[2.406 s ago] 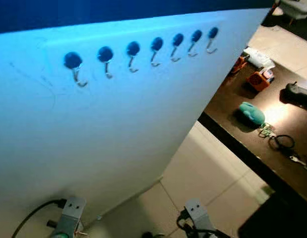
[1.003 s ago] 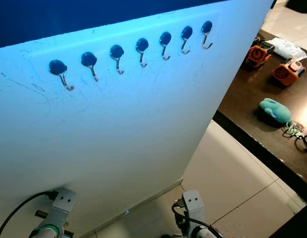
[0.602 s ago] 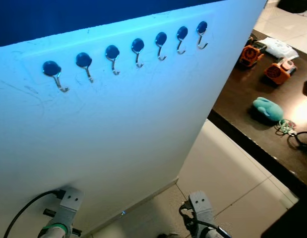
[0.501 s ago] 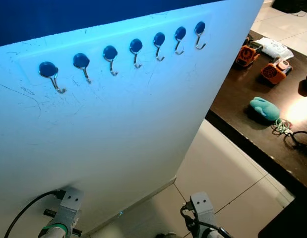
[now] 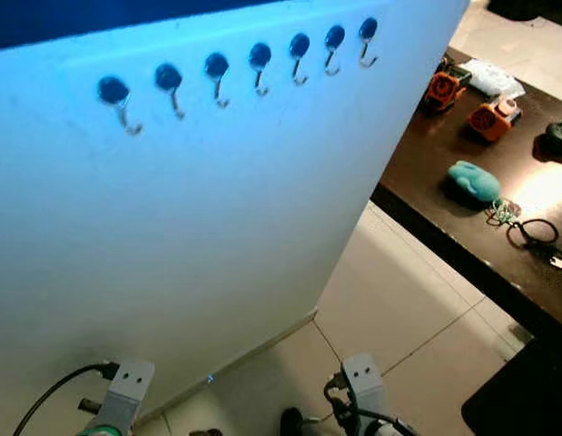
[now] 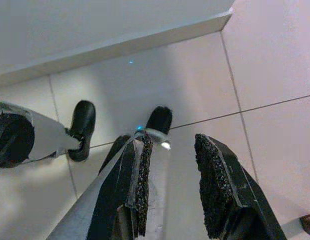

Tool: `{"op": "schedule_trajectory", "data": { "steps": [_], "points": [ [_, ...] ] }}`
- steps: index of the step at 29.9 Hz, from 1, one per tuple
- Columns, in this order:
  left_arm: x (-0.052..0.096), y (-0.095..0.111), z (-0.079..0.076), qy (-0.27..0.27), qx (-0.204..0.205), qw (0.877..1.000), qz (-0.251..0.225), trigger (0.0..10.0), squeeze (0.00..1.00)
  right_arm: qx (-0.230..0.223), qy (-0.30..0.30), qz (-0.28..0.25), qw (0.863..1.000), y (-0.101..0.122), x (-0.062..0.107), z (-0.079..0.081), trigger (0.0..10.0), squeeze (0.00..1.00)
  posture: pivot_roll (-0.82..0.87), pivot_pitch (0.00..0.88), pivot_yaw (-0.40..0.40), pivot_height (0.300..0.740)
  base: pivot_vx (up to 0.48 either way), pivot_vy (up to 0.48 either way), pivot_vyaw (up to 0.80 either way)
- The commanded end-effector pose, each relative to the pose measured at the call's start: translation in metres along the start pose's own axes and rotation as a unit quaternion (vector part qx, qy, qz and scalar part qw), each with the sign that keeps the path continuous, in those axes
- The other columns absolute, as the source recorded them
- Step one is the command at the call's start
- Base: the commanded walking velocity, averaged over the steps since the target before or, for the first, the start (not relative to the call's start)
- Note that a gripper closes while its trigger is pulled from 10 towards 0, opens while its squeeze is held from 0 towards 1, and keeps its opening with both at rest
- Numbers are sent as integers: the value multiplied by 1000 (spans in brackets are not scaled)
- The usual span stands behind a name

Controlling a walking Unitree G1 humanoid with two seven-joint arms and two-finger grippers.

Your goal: Hang keys on a hook

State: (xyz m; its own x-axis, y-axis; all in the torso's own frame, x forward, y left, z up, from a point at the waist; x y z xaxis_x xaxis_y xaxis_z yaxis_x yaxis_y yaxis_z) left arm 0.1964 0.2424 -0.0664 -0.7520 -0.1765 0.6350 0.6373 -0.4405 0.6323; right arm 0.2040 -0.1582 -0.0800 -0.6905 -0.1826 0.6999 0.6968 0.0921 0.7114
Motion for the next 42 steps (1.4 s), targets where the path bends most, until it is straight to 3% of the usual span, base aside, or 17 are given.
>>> {"op": "schedule_trajectory", "data": {
  "steps": [1, 11, 16, 24, 25, 26, 27, 28, 29, 31, 32, 33, 35, 37, 38, 40, 42],
  "points": [
    [4, -10, -4, -5, 3, 1000, 14, 10000, 0, 1, -2, 3, 1000, -2, 1, -2, 10000, 0, -4, 104, 27, 740, -375, 0, 0],
    [3, -8, -2, -7, 0, 1000, 12, 10000, 0, -2, -2, 3, 1000, -3, 1, 0, 10000, 0, -12, 101, 33, 740, -363, 0, 0],
    [1, -3, -1, -6, -2, 1000, -1, 10000, 0, -4, -3, 2, 1000, -3, 1, 0, 10000, 0, -15, 102, 36, 740, 0, 0, 0],
    [-6, 25, 4, 4, 22, 998, -55, 10000, 0, -3, 1, -16, 1000, 3, 0, -1, 10000, 0, -17, 110, 24, 740, 0, 0, 0],
    [-10, 56, 9, 12, 24, 993, -115, 10000, 0, -5, 5, -40, 999, 14, -2, -1, 10000, 0, -19, 111, 13, 740, 0, 0, 0],
    [-10, 56, 9, 12, 24, 993, -115, 10000, 0, -5, 5, -40, 999, 14, -2, -1, 10000, 0, -19, 111, 13, 740, 0, 0, 0],
    [-10, 97, 14, 19, 44, 981, -188, 10000, 0, -9, 9, -73, 997, 31, -5, 0, 10000, 0, -21, 110, 11, 740, 0, 0, 0],
    [-10, 97, 14, 19, 44, 981, -188, 10000, 0, -9, 9, -73, 997, 31, -5, 0, 10000, 0, -21, 110, 11, 740, 0, 0, 0],
    [-5, 138, 18, 23, 63, 964, -256, 10000, 0, -11, 14, -105, 994, 48, -7, 1, 10000, 0, -31, 106, 9, 740, 0, 0, 0],
    [-5, 138, 18, 23, 63, 964, -256, 10000, 0, -11, 14, -105, 994, 48, -7, 1, 10000, 0, -31, 106, 9, 740, 0, 0, 0],
    [3, 172, 21, 28, 79, 947, -311, 10000, 0, -13, 18, -133, 991, 63, -9, 3, 10000, 0, -35, 104, 9, 740, 0, 0, 0],
    [3, 172, 21, 28, 79, 947, -311, 10000, 0, -13, 18, -133, 991, 63, -9, 3, 10000, 0, -35, 104, 9, 740, 0, 0, 0],
    [29, 230, 35, 51, 118, 905, -405, 10000, 0, -10, 29, -177, 984, 85, -10, 8, 10000, 0, -45, 103, 3, 740, 0, 0, 0],
    [29, 230, 35, 51, 118, 905, -405, 10000, 0, -10, 29, -177, 984, 85, -10, 8, 10000, 0, -45, 103, 3, 740, 0, 0, 0],
    [68, 278, 52, 50, 142, 851, -503, 10000, 0, -10, 39, -204, 978, 98, -10, 11, 10000, 0, -47, 103, -14, 740, 0, 0, 0],
    [68, 278, 52, 50, 142, 851, -503, 10000, 0, -10, 39, -204, 978, 98, -10, 11, 10000, 0, -47, 103, -14, 740, 0, 0, 0],
    [108, 305, 52, -45, 149, 802, -577, 10000, 0, -6, 45, -210, 977, 100, -9, 10, 10000, 0, -44, 103, -31, 740, 0, 0, 0]
  ]
}}
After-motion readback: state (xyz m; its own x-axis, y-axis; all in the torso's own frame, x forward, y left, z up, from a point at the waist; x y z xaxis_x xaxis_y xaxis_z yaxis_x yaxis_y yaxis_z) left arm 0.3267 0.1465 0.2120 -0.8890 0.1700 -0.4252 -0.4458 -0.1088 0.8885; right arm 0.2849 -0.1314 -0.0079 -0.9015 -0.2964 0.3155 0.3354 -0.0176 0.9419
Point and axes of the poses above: a point about 5 cm out from each wrist's last joint towards the gripper, its own x axis pointing back from the gripper into the wrist, its own y axis along the axis of the wrist's last joint, z = x × y, the point moved 1 cm from there along -x, pointing out of the wrist towards the gripper, and after that the axes turned 6 degrees about -x, right-handed, at the moved point
